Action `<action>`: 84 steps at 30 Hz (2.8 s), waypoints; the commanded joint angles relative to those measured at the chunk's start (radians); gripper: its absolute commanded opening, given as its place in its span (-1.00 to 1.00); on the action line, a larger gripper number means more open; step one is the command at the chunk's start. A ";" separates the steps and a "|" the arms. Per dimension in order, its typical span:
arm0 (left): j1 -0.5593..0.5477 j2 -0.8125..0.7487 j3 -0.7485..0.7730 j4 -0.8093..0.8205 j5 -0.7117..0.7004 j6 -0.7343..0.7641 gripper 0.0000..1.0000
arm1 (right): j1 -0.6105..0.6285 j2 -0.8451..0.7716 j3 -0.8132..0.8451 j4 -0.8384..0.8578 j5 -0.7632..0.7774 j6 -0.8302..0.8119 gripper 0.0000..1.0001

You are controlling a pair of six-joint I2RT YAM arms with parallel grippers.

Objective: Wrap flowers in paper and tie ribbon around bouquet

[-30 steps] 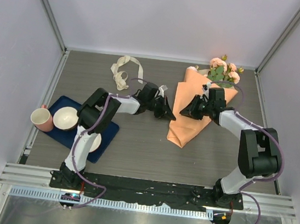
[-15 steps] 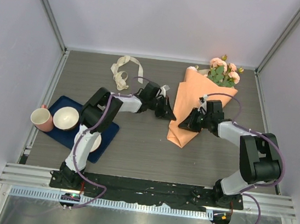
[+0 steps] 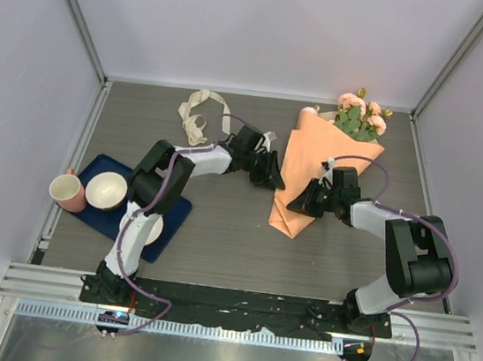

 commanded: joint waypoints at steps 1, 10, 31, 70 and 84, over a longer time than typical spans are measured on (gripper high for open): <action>-0.008 -0.204 -0.042 -0.122 -0.135 0.083 -0.20 | 0.002 -0.003 -0.003 0.048 0.014 0.005 -0.83; -0.095 -0.320 -0.219 0.123 -0.136 -0.129 -0.57 | 0.001 0.002 -0.001 0.061 0.034 0.028 -0.85; -0.090 -0.076 -0.282 0.214 -0.083 -0.171 -1.00 | -0.108 -0.075 -0.001 -0.040 0.162 0.011 -0.89; -0.092 -0.014 -0.173 -0.125 -0.189 -0.184 -1.00 | -0.648 0.574 0.575 -0.108 0.281 0.201 -0.90; -0.089 0.032 -0.147 -0.116 -0.172 -0.172 -1.00 | -0.450 0.248 0.766 -0.520 0.565 0.029 -0.23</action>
